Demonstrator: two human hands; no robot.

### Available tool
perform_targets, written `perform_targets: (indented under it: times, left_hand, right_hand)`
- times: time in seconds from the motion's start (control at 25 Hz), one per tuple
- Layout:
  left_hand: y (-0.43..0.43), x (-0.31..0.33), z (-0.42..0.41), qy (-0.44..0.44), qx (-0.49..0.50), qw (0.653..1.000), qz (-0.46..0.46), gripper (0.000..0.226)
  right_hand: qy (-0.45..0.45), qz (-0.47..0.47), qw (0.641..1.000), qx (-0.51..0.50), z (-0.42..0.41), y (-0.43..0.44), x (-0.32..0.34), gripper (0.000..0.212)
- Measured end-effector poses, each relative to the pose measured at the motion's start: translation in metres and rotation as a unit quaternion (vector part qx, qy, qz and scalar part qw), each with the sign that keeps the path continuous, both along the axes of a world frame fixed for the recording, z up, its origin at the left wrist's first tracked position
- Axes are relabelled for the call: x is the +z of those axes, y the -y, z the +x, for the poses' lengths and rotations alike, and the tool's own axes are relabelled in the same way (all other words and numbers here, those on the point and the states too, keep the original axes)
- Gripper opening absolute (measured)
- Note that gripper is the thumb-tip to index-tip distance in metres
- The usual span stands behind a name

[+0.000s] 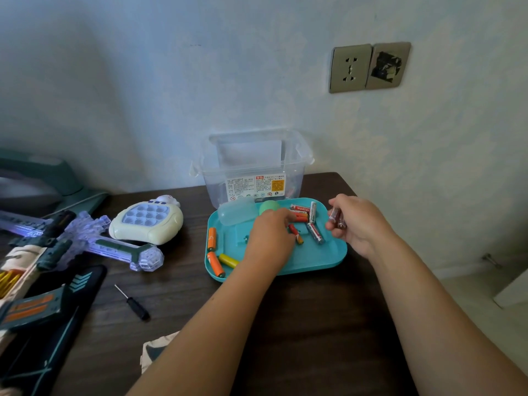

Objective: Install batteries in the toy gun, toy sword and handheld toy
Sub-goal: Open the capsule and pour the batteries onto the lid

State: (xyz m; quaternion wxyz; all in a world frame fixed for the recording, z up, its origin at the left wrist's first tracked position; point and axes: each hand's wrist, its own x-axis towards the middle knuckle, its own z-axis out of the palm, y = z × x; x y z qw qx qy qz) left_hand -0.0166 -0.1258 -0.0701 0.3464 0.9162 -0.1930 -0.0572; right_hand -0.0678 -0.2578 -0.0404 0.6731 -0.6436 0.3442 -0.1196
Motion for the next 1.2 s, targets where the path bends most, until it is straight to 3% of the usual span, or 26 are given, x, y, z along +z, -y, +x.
perform_targets:
  times: [0.04, 0.12, 0.2, 0.24, 0.36, 0.44, 0.52, 0.68, 0.76, 1.08, 1.2]
  left_hand:
    - [-0.001, 0.0, 0.001, 0.001, 0.005, 1.0, -0.01, 0.035]
    - [-0.002, 0.002, 0.003, 0.0, 0.011, 1.0, -0.015, 0.033]
    - [-0.002, 0.003, 0.005, -0.006, 0.01, 1.0, -0.006, 0.033]
    - [-0.003, 0.003, 0.006, -0.008, 0.007, 1.0, -0.004, 0.033]
    - [-0.003, 0.003, 0.005, -0.004, -0.022, 1.0, 0.014, 0.036]
    - [-0.001, 0.003, 0.005, 0.015, -0.045, 0.998, 0.051, 0.039]
    - [0.002, 0.001, 0.005, 0.026, -0.054, 0.996, 0.067, 0.04]
    - [0.008, -0.004, 0.005, 0.038, -0.061, 0.996, 0.059, 0.039]
    - [0.012, -0.006, 0.003, 0.049, -0.065, 0.996, 0.046, 0.036]
    - [0.025, -0.006, -0.004, 0.138, -0.05, 0.983, 0.108, 0.032]
    - [0.038, -0.005, -0.005, 0.133, -0.02, 0.981, 0.142, 0.032]
  right_hand:
    - [-0.027, -0.03, 0.999, 0.012, -0.002, -0.001, 0.002, 0.016]
    - [-0.115, -0.217, 0.967, 0.066, -0.001, -0.002, 0.0, 0.017]
    - [-0.199, -0.417, 0.877, 0.134, 0.003, -0.006, -0.004, 0.023]
    - [-0.232, -0.475, 0.835, 0.153, 0.005, -0.009, -0.007, 0.03]
    - [-0.293, -0.546, 0.769, 0.159, 0.008, -0.02, -0.012, 0.052]
    - [-0.305, -0.561, 0.753, 0.159, 0.007, -0.024, -0.013, 0.056]
    - [-0.304, -0.546, 0.765, 0.157, 0.006, -0.027, -0.011, 0.054]
    - [-0.216, -0.43, 0.872, 0.084, 0.007, -0.014, -0.003, 0.034]
    - [-0.148, -0.409, 0.899, 0.05, 0.006, -0.004, -0.002, 0.033]
    - [-0.101, -0.383, 0.918, 0.037, 0.005, 0.001, -0.009, 0.038]
    - [-0.09, -0.384, 0.918, 0.033, 0.004, 0.002, -0.011, 0.04]
